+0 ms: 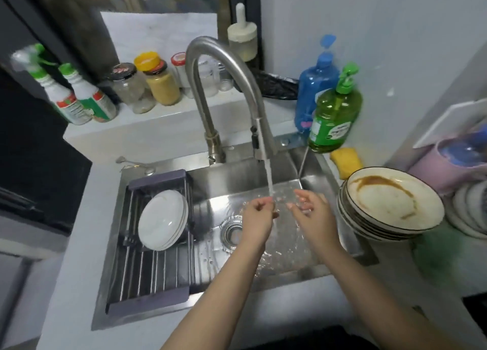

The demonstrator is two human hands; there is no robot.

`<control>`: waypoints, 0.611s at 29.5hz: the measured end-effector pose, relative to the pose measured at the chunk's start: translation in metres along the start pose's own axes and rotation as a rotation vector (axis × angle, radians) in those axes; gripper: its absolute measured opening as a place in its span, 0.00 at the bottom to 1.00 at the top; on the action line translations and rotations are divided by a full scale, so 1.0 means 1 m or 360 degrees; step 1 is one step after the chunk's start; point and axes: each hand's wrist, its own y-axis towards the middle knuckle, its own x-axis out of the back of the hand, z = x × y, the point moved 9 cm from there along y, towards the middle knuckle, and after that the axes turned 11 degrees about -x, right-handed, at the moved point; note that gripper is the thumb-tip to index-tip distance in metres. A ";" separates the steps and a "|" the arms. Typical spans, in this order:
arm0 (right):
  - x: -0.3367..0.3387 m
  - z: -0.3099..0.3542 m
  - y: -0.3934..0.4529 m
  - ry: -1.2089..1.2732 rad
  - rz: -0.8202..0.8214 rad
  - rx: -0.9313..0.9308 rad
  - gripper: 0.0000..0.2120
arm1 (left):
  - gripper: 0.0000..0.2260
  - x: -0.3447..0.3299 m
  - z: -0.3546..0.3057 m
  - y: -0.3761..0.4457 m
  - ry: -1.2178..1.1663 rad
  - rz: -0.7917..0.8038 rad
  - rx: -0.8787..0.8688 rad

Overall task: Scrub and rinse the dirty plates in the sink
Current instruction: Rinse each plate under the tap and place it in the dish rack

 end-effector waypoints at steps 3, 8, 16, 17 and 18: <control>0.051 -0.009 0.006 -0.0065 -0.0181 0.0058 0.14 | 0.05 -0.043 -0.006 -0.005 0.0049 0.0113 -0.0039; 0.142 -0.050 0.014 -0.0032 -0.0407 -0.0030 0.14 | 0.05 -0.127 -0.008 -0.020 0.0160 0.0285 -0.0047; 0.195 -0.095 0.021 -0.0280 -0.0559 -0.0170 0.14 | 0.13 -0.174 0.016 -0.010 0.0473 0.0169 -0.0048; 0.201 -0.099 0.022 -0.0343 -0.0597 -0.0202 0.15 | 0.14 -0.175 0.013 -0.010 0.0526 0.0140 -0.0058; 0.207 -0.104 0.022 -0.0412 -0.0628 -0.0257 0.17 | 0.15 -0.176 0.010 -0.009 0.0576 0.0123 -0.0073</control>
